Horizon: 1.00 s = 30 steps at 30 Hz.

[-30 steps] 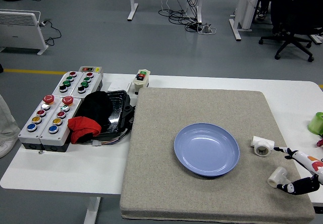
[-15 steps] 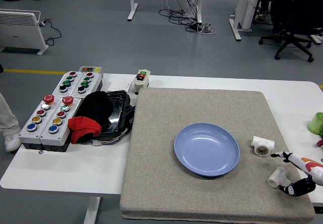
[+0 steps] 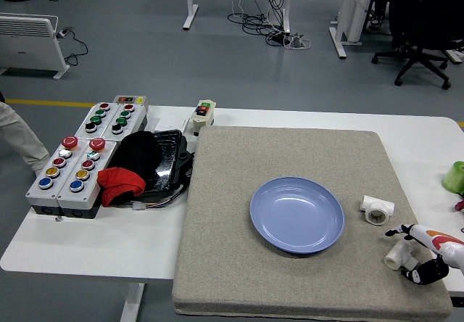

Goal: Pick pipe place plate twice

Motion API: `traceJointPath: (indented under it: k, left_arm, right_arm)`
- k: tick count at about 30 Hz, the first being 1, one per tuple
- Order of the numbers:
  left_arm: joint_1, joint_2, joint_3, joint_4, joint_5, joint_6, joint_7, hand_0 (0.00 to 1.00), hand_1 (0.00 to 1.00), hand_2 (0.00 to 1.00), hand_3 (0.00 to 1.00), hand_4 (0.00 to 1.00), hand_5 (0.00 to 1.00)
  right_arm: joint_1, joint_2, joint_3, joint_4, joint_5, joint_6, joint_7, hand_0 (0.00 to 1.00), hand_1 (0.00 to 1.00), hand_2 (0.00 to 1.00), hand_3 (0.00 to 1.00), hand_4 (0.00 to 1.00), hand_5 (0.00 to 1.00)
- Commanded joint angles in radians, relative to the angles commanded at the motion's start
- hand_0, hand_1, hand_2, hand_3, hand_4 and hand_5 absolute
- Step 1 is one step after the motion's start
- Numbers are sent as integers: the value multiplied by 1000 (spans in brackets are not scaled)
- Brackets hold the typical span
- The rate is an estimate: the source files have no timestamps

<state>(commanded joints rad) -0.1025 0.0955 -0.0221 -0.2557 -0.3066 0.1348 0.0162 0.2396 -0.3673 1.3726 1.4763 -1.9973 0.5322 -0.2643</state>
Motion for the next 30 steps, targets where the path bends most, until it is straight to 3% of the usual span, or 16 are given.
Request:
traceJointPath:
  k: [2,3,8,9,14,15,30]
  left_arm:
    - [-1,0,0,0,1,0,0,648,635,690,652,353,998]
    - [-1,1,-1,0,2,0,0,648,634,690,652,354,998]
    - [-4,0,5,0,-3,-1,0,648,634,690,652,354,998]
    - [-5,0,8,0,-5,-1,0,648,634,689,652,354,998]
    - [-5,0,6,-1,-3,0,1,648,634,689,652,354,998]
    - [-4,0,5,-1,-2,0,1,647,634,689,652,353,998]
    - [-8,0,-4,-1,3,-1,2,647,634,688,652,353,998]
  right_arm:
    - [2,1,0,-4,-5,0,4,858,817,865,791,722,133]
    - [3,3,-1,-9,-14,-2,13,770,735,714,713,664,69]
    - [6,9,1,-24,-38,-13,31,770,735,714,713,664,69]
    - [7,11,2,-26,-38,-14,29,657,659,620,682,598,21]
    - [5,12,6,-30,-39,-21,23,657,659,620,682,598,21]
    - [5,12,6,-30,-39,-21,23,484,566,543,629,542,2]
    - [19,20,20,-2,-16,-68,31,435,536,527,609,561,25]
